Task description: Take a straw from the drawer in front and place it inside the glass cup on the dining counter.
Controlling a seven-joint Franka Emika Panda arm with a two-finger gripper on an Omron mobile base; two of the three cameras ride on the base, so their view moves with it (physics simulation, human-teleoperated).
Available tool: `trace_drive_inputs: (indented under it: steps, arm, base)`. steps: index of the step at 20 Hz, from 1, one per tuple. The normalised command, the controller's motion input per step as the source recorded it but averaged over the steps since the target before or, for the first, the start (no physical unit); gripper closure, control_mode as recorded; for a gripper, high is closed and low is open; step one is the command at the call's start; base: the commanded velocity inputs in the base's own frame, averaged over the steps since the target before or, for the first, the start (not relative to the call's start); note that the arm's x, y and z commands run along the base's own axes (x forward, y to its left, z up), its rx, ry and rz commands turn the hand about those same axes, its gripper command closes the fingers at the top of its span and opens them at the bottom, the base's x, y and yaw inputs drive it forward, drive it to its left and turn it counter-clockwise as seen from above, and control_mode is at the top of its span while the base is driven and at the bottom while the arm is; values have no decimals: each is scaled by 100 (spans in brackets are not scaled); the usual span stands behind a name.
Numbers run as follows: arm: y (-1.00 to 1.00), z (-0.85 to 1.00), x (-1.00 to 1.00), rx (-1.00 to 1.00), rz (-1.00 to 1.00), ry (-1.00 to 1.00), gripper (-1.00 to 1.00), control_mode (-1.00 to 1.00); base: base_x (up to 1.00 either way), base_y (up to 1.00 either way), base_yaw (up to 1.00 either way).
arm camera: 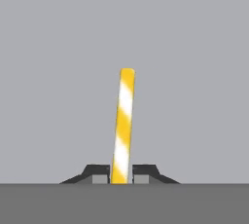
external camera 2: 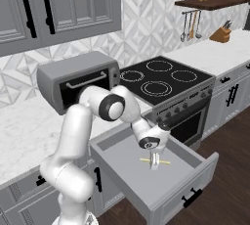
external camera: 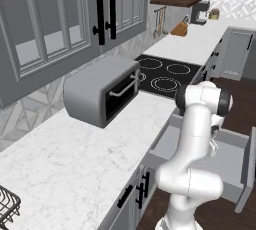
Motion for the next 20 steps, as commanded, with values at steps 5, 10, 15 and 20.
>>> trace_drive_inputs:
  steps: [5, 10, 15, 20]
  arm:
    - [0, 60, -22, 0, 0, 0, 100, -100]
    - [0, 81, -32, 0, 0, 0, 100, -100]
    - [0, 100, -40, 0, 0, -2, 100, -100]
    - [0, 100, -35, 0, 0, -1, 100, -100]
  base:
    - [0, 0, 0]
    - [0, 0, 0]
    - [0, 0, 0]
    - [0, 0, 0]
